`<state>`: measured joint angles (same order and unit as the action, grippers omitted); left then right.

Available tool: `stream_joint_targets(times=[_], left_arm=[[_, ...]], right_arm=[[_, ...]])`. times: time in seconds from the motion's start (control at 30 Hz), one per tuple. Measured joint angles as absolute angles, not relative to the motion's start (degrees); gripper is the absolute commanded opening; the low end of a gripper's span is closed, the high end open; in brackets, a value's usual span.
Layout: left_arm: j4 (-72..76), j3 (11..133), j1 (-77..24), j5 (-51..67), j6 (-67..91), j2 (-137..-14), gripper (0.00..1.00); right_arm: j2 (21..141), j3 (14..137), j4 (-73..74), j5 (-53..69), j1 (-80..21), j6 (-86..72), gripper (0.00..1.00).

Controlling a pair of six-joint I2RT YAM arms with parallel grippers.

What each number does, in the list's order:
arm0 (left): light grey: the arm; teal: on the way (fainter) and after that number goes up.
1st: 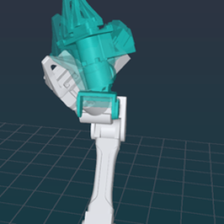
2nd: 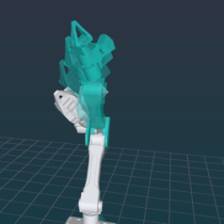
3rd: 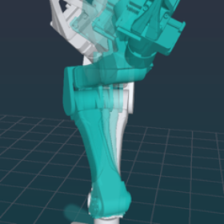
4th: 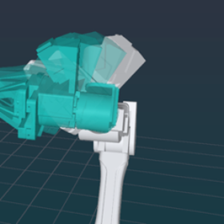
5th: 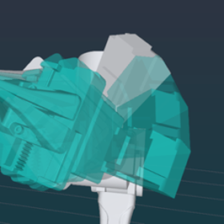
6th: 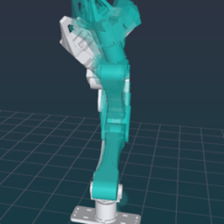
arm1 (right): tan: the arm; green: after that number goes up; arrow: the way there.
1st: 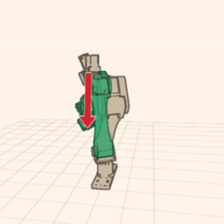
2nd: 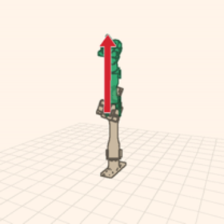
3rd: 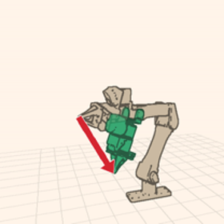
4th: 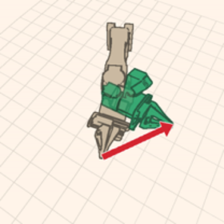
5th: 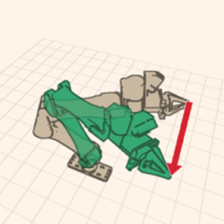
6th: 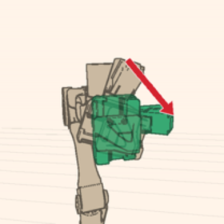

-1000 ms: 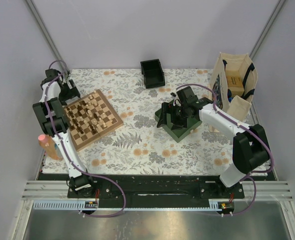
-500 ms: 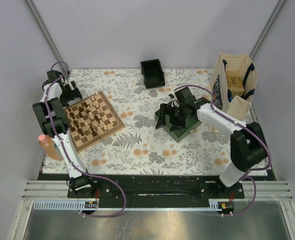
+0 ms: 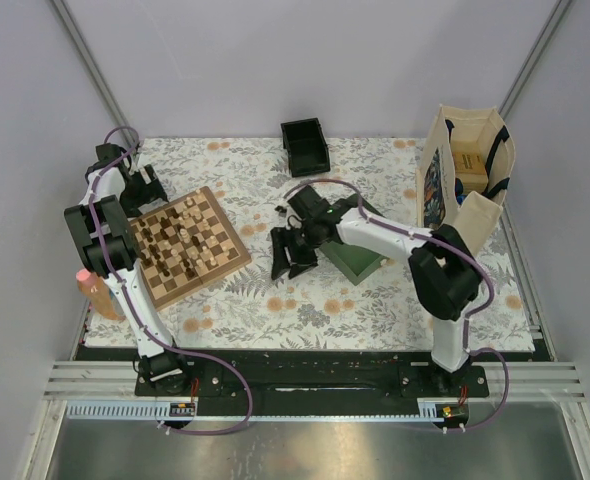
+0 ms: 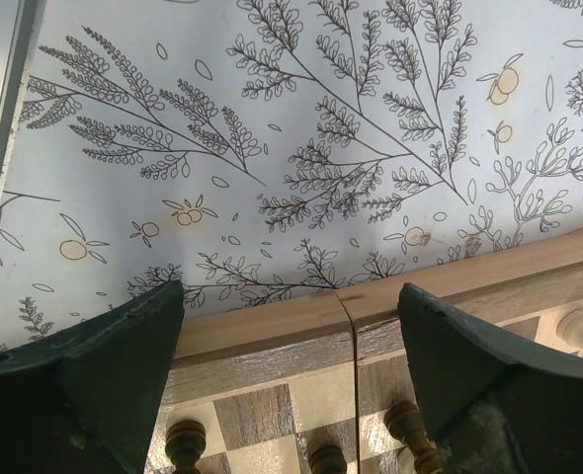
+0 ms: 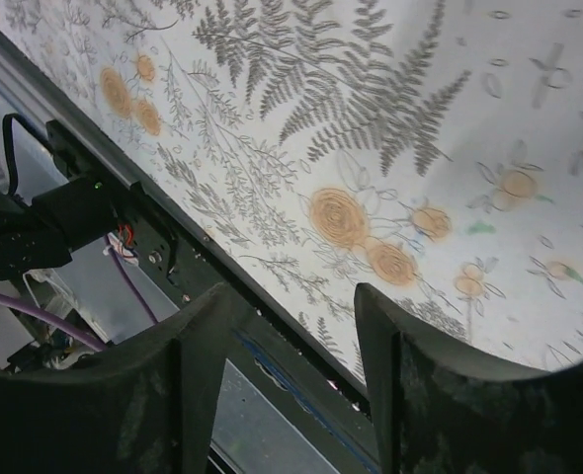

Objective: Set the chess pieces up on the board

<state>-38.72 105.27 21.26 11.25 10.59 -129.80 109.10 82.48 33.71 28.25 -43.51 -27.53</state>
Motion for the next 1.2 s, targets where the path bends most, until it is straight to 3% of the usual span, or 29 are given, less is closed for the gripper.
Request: stream_joint_targets(times=[0.07, 0.17, 0.33, 0.43, 0.8, 1.2], left_arm=[[-38.72, 105.27, 21.26, 11.27, 10.59, -129.82, 0.93], [-38.72, 105.27, 21.26, 11.29, 10.59, -129.8, 0.93], [-38.74, 105.27, 21.26, 11.33, 10.59, -129.8, 0.93], [-38.76, 105.27, 21.26, 11.35, 10.59, -129.82, 0.93], [-38.74, 105.27, 21.28, 11.75, 10.57, -129.8, 0.92], [-38.85, 105.25, 21.28, 13.17, 10.57, -129.8, 0.91]], right_arm=[[111.77, 84.6, 33.47, 29.19, -45.19, -27.86, 0.51], [116.55, 87.94, 32.38, 31.24, -46.98, -28.88, 0.28], [123.15, 91.2, 29.02, 36.49, -47.59, -34.02, 0.25], [126.1, 93.19, 27.16, 38.24, -47.64, -37.04, 0.17], [130.1, 93.45, 14.74, 38.46, -47.64, -52.56, 0.05], [134.28, 91.64, 7.57, 34.37, -47.64, -63.51, 0.07]])
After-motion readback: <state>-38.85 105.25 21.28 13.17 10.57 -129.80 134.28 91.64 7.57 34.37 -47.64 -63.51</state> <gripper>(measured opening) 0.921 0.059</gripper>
